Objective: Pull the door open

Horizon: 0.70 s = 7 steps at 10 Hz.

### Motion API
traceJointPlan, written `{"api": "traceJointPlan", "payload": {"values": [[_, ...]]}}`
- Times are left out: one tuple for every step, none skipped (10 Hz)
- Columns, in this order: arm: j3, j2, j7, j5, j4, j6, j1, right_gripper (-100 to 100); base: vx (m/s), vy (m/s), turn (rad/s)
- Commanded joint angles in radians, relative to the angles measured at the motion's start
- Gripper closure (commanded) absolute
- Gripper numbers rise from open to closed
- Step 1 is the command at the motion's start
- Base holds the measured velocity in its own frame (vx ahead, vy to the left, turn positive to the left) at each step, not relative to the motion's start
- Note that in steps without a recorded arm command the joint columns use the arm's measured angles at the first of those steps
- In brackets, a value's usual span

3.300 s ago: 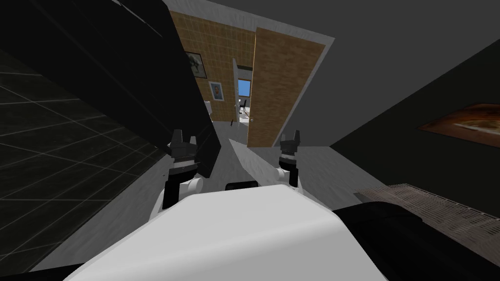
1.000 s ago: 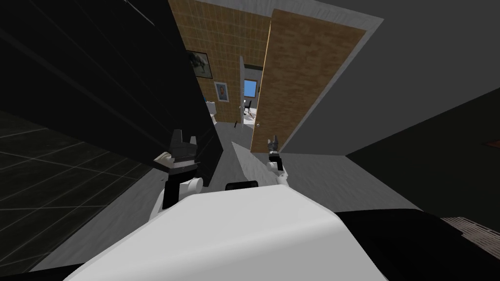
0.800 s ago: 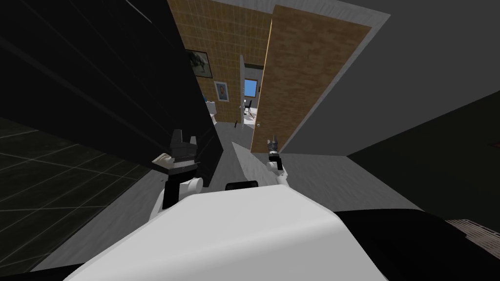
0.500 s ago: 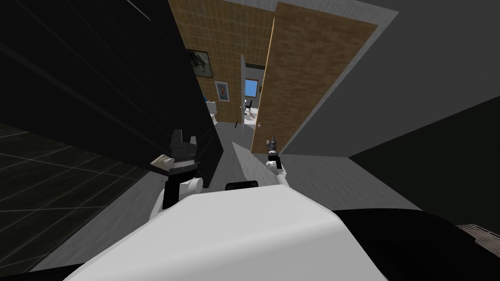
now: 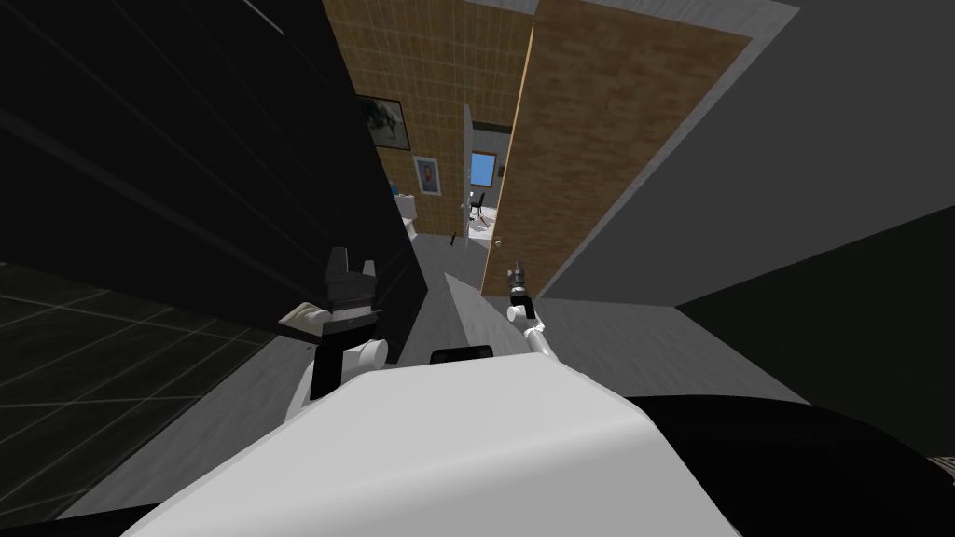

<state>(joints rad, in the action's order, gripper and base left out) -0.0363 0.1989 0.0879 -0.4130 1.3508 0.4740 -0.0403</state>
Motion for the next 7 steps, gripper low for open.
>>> {"api": "traceJointPlan", "payload": {"values": [[-0.004, 0.011, 0.012, -0.020, -0.042, -0.006, -0.023, -100, 0.102, 0.007, 0.031], [-0.007, 0.018, 0.018, -0.031, -0.074, -0.005, -0.040, -100, 0.102, 0.008, 0.036], [-0.011, 0.024, 0.024, -0.042, -0.104, -0.005, -0.057, -100, 0.106, -0.002, 0.043], [-0.014, 0.030, 0.030, -0.053, -0.134, -0.004, -0.073, -100, 0.092, 0.003, 0.032], [-0.017, 0.036, 0.036, -0.064, -0.160, -0.004, -0.089, -100, 0.090, 0.010, 0.030], [-0.020, 0.042, 0.042, -0.075, -0.194, -0.003, -0.105, -100, 0.096, 0.004, 0.040], [-0.023, 0.048, 0.047, -0.085, -0.226, -0.003, -0.121, -100, 0.097, 0.009, 0.033]]}}
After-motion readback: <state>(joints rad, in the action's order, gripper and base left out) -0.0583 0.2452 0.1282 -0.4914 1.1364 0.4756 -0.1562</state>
